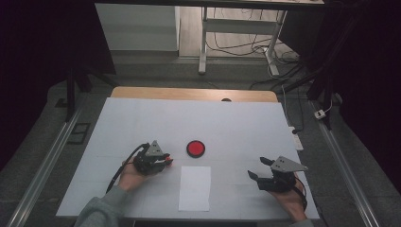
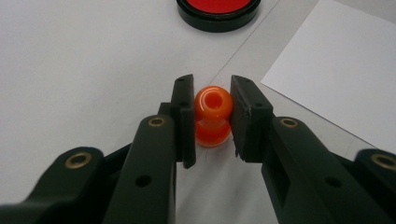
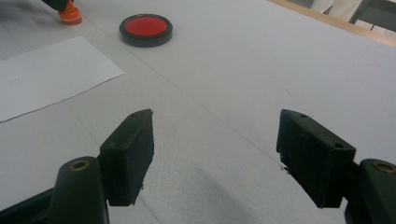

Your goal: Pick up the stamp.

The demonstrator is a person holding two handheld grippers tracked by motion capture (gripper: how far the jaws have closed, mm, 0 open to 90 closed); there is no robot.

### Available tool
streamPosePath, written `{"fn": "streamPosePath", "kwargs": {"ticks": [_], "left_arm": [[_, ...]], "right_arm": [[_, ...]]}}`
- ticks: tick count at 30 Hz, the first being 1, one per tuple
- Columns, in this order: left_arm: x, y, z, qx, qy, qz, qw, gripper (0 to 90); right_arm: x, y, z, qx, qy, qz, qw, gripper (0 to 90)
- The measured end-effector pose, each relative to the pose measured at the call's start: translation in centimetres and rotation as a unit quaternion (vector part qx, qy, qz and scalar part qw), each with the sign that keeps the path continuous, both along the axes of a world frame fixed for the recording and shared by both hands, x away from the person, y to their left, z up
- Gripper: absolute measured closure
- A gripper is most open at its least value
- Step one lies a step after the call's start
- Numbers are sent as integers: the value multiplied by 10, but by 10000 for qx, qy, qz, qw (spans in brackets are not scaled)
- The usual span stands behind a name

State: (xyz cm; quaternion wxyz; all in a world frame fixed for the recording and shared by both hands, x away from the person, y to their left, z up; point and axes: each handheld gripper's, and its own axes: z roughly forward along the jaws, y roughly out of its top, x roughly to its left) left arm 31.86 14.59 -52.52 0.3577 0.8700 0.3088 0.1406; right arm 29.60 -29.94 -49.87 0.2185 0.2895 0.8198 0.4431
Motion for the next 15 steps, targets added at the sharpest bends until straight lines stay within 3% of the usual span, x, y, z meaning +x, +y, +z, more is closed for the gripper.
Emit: {"fn": "streamPosePath", "kwargs": {"ticks": [15], "left_arm": [[-2, 7, 7, -238, -81, 79, 9997, 718]], "right_arm": [[0, 0, 1, 4, -57, -40, 10000, 273]]}}
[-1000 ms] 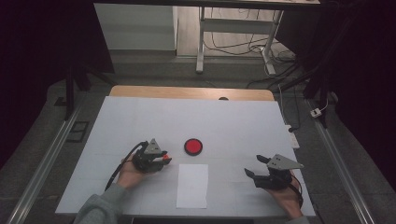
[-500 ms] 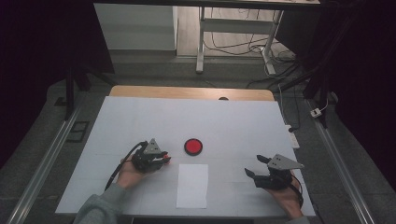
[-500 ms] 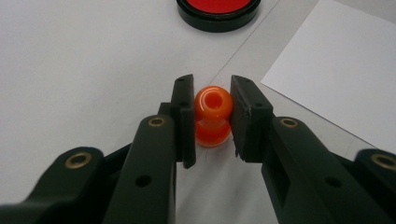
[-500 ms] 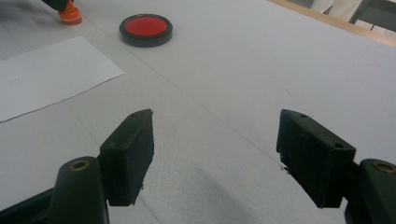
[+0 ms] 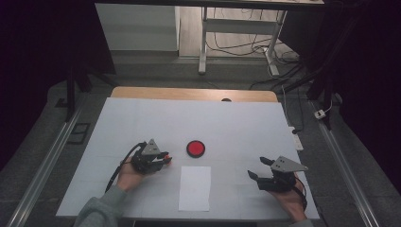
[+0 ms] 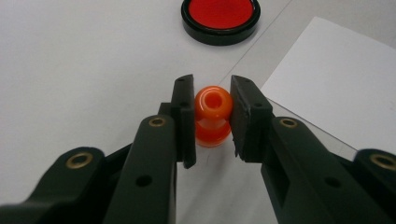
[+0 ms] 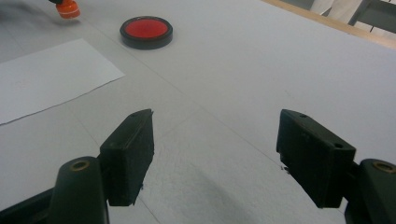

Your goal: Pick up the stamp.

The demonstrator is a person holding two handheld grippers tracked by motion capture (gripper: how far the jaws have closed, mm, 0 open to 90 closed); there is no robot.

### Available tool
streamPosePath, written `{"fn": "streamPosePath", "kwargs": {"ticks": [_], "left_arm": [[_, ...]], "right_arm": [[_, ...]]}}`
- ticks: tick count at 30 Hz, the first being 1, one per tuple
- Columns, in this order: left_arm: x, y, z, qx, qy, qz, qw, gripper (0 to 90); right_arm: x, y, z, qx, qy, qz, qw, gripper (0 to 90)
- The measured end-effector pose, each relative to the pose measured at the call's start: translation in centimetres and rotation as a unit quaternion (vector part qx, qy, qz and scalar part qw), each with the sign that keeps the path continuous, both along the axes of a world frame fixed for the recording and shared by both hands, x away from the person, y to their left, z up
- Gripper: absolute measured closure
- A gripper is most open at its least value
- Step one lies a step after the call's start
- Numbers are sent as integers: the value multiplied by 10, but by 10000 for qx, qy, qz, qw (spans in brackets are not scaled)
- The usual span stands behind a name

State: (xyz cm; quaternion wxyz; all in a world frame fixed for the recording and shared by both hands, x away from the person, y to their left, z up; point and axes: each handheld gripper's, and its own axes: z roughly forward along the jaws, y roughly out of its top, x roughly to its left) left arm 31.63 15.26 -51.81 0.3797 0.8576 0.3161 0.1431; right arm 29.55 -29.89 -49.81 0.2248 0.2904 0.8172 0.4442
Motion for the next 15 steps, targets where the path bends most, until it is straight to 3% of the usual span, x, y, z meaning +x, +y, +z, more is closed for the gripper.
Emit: {"fn": "streamPosePath", "kwargs": {"ticks": [15], "left_arm": [[-7, 13, 17, -549, -137, 89, 9984, 717]], "right_arm": [[0, 1, -1, 9, -3, 48, 10000, 277]]}}
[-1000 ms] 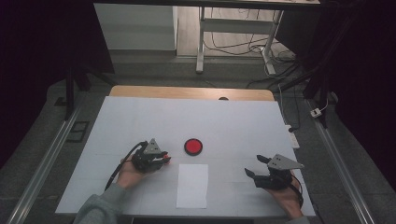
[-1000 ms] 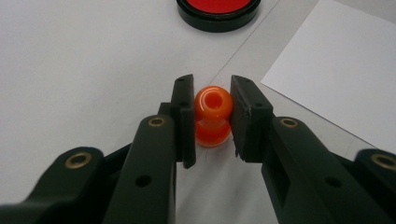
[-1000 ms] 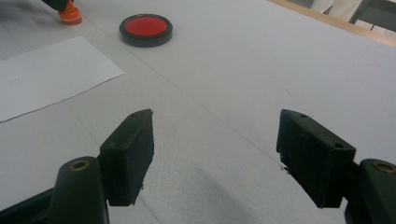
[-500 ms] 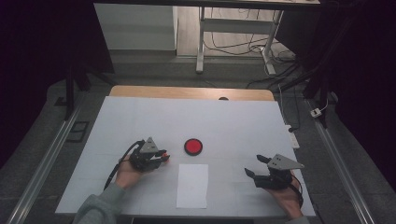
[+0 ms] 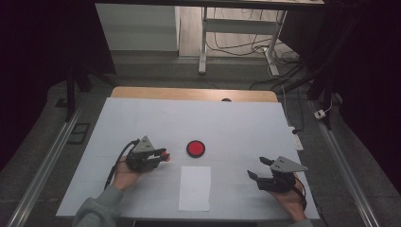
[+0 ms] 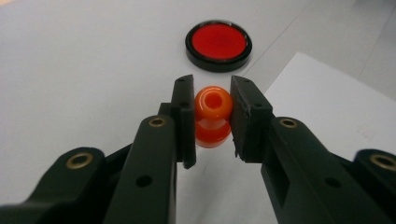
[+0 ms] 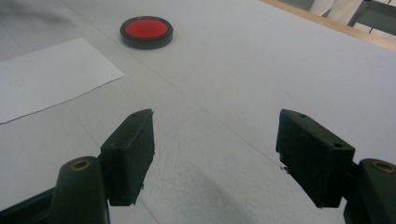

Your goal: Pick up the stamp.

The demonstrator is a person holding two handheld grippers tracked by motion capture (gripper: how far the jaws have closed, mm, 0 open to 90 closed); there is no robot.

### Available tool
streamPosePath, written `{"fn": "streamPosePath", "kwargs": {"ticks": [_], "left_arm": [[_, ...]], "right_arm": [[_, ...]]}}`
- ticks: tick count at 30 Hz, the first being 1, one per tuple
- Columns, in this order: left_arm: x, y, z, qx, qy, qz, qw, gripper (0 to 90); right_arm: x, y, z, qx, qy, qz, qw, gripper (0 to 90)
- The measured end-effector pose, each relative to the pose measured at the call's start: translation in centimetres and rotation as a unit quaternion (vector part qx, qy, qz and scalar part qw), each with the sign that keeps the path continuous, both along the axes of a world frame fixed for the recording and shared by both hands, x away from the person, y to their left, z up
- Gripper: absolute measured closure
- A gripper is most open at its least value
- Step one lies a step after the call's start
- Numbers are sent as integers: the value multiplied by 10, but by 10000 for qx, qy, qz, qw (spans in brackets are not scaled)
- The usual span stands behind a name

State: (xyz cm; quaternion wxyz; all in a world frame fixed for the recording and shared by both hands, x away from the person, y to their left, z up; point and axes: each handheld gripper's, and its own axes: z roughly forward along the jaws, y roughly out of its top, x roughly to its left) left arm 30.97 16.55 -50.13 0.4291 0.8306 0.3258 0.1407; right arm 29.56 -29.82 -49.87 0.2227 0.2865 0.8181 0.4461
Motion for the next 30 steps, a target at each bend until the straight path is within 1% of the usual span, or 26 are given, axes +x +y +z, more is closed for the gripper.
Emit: {"fn": "streamPosePath", "kwargs": {"ticks": [5, 10, 16, 18, 23, 26, 30], "left_arm": [[-4, 4, 7, -235, -30, 30, 9997, 717], [-7, 7, 13, -370, -69, 15, 9993, 717], [-11, 9, 25, -579, -153, -42, 9982, 717], [-13, 9, 29, -637, -179, -67, 9978, 717], [-17, 8, 35, -700, -232, -129, 9972, 717], [-18, 6, 37, -798, -214, -185, 9964, 717], [-20, 2, 39, -963, -158, -305, 9948, 717]], "right_arm": [[0, 0, 0, -21, -2, -20, 10000, 278], [0, 0, -1, 34, -40, -12, 10000, 278], [0, 1, -1, -1, -44, -14, 10000, 277], [0, 1, -1, -6, -55, -20, 10000, 276], [0, 1, -1, 7, -83, -25, 10000, 274], [0, 1, -2, 13, -93, -17, 10000, 272], [0, 2, -2, -5, -110, 2, 9999, 270]]}}
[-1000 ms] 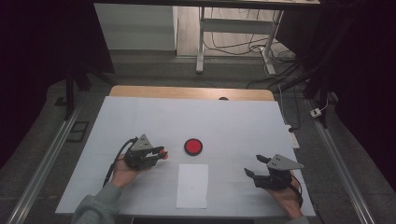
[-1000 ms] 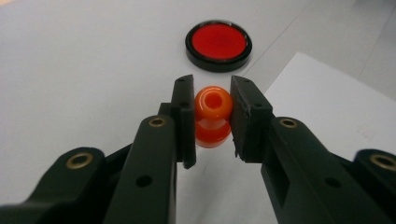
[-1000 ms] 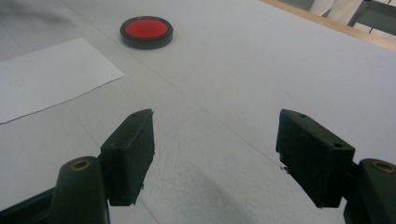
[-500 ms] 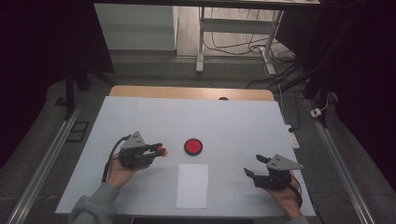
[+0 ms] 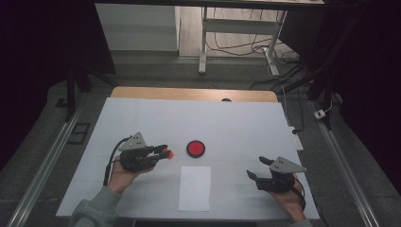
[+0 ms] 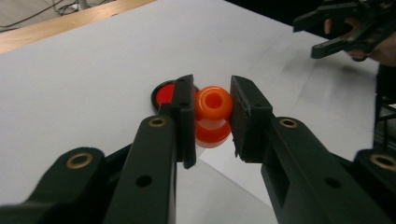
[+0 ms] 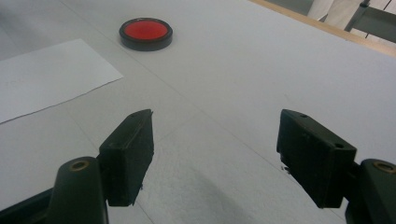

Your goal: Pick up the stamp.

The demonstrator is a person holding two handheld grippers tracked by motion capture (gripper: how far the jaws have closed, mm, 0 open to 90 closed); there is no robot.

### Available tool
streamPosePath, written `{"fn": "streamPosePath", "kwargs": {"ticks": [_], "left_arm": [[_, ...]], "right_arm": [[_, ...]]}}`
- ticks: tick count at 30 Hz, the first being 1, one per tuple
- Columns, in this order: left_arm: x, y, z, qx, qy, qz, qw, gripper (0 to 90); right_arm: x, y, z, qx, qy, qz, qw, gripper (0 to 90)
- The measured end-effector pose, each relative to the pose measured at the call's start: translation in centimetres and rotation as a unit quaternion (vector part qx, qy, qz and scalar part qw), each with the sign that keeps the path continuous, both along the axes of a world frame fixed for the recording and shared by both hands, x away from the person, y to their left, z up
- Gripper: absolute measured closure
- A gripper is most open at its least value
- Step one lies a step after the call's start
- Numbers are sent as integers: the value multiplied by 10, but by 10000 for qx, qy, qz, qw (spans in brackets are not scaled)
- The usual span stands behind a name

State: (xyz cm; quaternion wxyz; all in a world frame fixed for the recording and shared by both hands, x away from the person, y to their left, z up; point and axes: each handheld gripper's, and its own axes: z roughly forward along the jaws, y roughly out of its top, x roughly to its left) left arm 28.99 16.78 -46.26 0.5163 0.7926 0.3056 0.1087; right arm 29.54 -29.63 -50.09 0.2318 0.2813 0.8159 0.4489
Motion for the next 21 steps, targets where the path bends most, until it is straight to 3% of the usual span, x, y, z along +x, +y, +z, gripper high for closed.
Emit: {"fn": "streamPosePath", "kwargs": {"ticks": [7, 21], "left_arm": [[-3, -9, 3, -104, 0, -189, 9998, 717], [-2, -34, 3, -5, 6, -447, 9990, 717]], "right_arm": [[0, 1, 0, 4, -2, 18, 10000, 270], [0, 2, 1, 8, 58, 23, 10000, 288]]}}
